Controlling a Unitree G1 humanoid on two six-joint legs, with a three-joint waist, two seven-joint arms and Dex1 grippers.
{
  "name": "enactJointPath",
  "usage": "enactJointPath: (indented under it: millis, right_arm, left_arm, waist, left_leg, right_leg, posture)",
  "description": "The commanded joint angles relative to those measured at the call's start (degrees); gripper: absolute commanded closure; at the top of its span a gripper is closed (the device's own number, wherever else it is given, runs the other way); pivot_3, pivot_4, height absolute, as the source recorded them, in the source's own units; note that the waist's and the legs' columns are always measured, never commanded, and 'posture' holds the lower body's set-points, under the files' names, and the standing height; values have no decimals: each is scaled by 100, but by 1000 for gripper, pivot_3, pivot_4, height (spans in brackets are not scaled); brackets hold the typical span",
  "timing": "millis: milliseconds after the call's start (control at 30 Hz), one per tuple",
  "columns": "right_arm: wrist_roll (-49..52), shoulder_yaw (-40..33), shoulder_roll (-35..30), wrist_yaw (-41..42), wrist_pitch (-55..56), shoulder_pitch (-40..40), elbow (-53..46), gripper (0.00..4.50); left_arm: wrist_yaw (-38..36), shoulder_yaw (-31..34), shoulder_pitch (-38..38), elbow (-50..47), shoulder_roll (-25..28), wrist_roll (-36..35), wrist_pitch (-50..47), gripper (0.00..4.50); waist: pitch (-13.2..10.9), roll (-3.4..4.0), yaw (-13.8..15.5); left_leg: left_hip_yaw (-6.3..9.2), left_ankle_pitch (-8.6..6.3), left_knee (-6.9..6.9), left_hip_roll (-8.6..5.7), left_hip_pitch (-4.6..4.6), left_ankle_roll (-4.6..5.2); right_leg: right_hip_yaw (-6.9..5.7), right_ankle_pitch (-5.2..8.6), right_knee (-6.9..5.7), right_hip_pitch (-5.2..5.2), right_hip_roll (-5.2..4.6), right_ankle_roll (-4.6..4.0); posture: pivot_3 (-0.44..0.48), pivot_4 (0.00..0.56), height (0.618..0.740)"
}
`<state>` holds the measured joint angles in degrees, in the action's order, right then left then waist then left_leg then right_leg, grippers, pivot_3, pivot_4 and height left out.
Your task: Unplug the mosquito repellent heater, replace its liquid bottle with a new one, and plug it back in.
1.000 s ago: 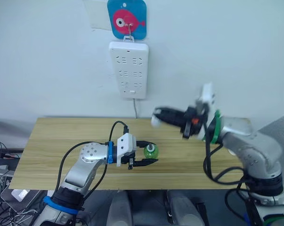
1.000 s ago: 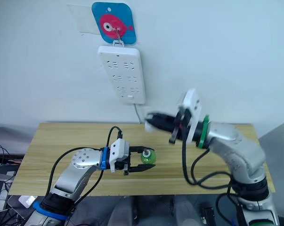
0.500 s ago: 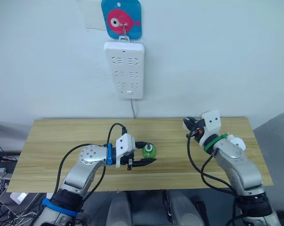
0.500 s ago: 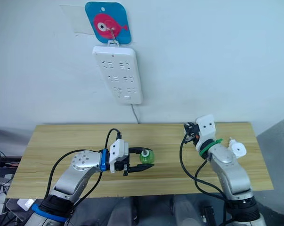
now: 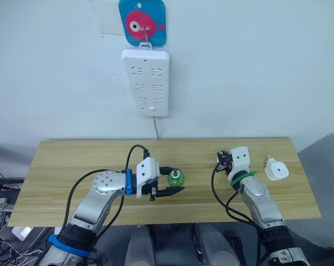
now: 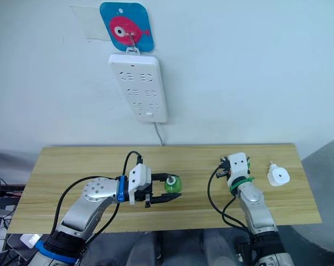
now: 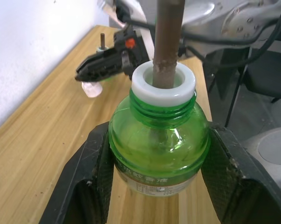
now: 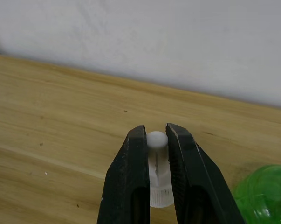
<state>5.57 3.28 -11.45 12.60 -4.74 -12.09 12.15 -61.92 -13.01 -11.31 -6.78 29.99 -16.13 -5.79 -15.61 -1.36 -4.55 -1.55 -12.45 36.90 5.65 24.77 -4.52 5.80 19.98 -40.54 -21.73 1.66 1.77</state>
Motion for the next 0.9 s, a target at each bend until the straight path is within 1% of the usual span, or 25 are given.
enactJointPath:
  millis: [33,400,467,533,600,633,767,800,900]
  right_arm:
    - [-71,-86,24,54,336,-82,180,4273]
    - [-146,-222,55,49,751,-342,927,4273]
    - [-76,-264,66,124,768,-359,940,3514]
    - [-42,-294,46,201,758,-333,835,2891]
    - [-54,-296,-5,277,733,-276,671,2119]
    - [-30,-296,-64,361,687,-211,482,1793]
    - [188,-268,-368,846,292,72,-531,260]
    - [292,-223,-493,1055,115,169,-880,35]
    - [924,-95,-990,1890,-716,492,-2098,35]
  left_arm:
    - [8,97,121,-316,21,-141,10,2247]
    - [49,88,135,-401,34,-151,-40,2247]
    - [46,91,140,-406,39,-154,-41,2247]
    - [39,100,142,-396,48,-156,-31,2247]
    - [38,105,138,-384,48,-154,-24,2247]
    - [42,107,137,-382,48,-151,-21,2247]
    - [51,120,127,-343,43,-151,-5,2247]
    - [49,118,136,-343,47,-150,1,2247]
    - [28,125,145,-320,66,-153,19,2247]
  waist:
    - [0,0,2]
    - [1,1,43]
    - [0,1,43]
    - [1,1,51]
    - [0,1,55]
    - [1,1,68]
    - [1,1,131]
    - [1,1,133]
    - [1,2,136]
  left_leg:
    - [0,0,0,0,0,0]
    - [-1,0,3,0,-3,0]
    - [-2,1,3,0,-3,-1]
    - [-2,1,3,0,-3,-1]
    - [-2,1,3,0,-3,-1]
    - [-2,1,3,0,-3,-1]
    - [-5,1,2,-1,-3,-1]
    - [-5,1,3,0,-3,-1]
    - [-3,0,4,-1,-3,-1]
  right_leg:
    - [-1,0,0,0,0,0]
    - [2,0,-8,0,0,0]
    - [2,0,-8,0,0,0]
    - [3,0,-9,0,0,0]
    - [3,0,-9,0,0,0]
    - [3,0,-9,0,0,0]
    - [5,0,-8,-3,0,0]
    - [5,0,-9,-3,0,0]
    - [4,0,-12,-2,0,0]
  posture:
    - [-67,267,740]
    - [-61,263,740]
    - [-61,262,740]
    - [-62,260,740]
    - [-61,258,740]
    - [-61,258,740]
    - [-73,259,740]
    - [-75,258,740]
    - [-85,257,740]
